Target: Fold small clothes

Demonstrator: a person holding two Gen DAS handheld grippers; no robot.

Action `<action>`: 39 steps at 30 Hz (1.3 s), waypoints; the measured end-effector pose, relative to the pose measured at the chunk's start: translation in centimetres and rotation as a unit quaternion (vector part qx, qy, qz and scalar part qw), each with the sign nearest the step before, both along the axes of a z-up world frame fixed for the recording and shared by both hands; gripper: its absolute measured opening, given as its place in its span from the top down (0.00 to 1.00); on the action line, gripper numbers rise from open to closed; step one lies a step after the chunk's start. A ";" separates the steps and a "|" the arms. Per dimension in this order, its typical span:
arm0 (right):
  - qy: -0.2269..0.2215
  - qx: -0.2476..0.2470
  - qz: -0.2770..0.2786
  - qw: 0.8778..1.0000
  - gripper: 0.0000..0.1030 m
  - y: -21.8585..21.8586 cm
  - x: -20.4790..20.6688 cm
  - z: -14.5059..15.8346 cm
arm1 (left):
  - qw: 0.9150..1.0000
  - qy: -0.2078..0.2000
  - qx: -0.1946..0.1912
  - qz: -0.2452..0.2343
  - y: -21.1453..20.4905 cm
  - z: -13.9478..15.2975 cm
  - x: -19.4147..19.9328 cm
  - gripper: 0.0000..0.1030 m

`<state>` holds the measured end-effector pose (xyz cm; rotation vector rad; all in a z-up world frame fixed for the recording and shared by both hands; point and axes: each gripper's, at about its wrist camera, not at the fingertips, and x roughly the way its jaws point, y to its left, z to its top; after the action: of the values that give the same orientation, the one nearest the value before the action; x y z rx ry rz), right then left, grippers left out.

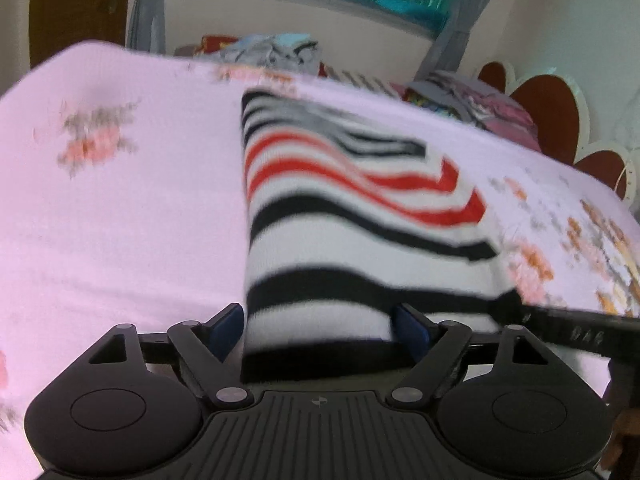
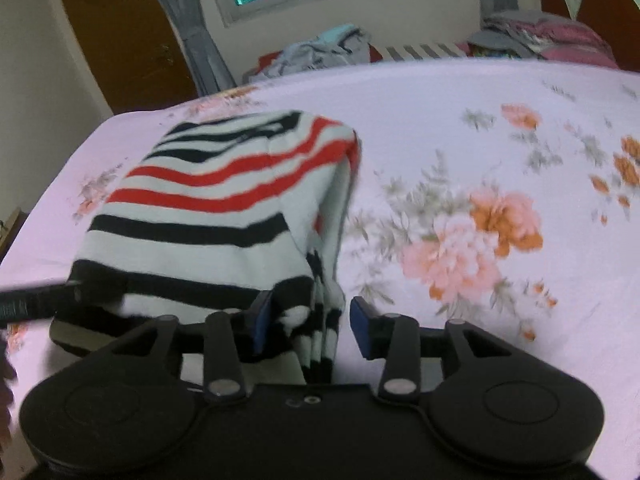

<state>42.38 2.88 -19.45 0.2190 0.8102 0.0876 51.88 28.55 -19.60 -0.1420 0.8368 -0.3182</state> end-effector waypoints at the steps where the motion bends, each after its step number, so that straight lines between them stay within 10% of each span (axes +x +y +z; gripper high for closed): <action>1: 0.000 0.003 -0.006 1.000 0.49 -0.3 0.0 -0.2 | 1.000 0.003 -0.008 0.007 0.1 -0.2 0.0 0.15; 20: 0.009 -0.012 -0.011 1.000 0.48 0.3 -0.5 -0.1 | 0.997 0.050 0.051 0.010 -1.3 0.7 0.2 0.00; 28: 0.004 -0.030 0.016 0.999 0.47 0.4 -1.9 2.5 | 0.990 -0.007 0.126 0.060 -1.8 4.0 -4.7 0.00; 39: -0.027 0.009 0.081 0.996 0.31 -1.1 -13.1 8.3 | 0.989 -0.110 0.087 0.053 -1.7 12.1 -18.0 0.00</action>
<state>29.26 1.76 -11.15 0.1664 0.7728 0.2527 33.89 26.88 -7.53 0.0122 0.6318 -0.1573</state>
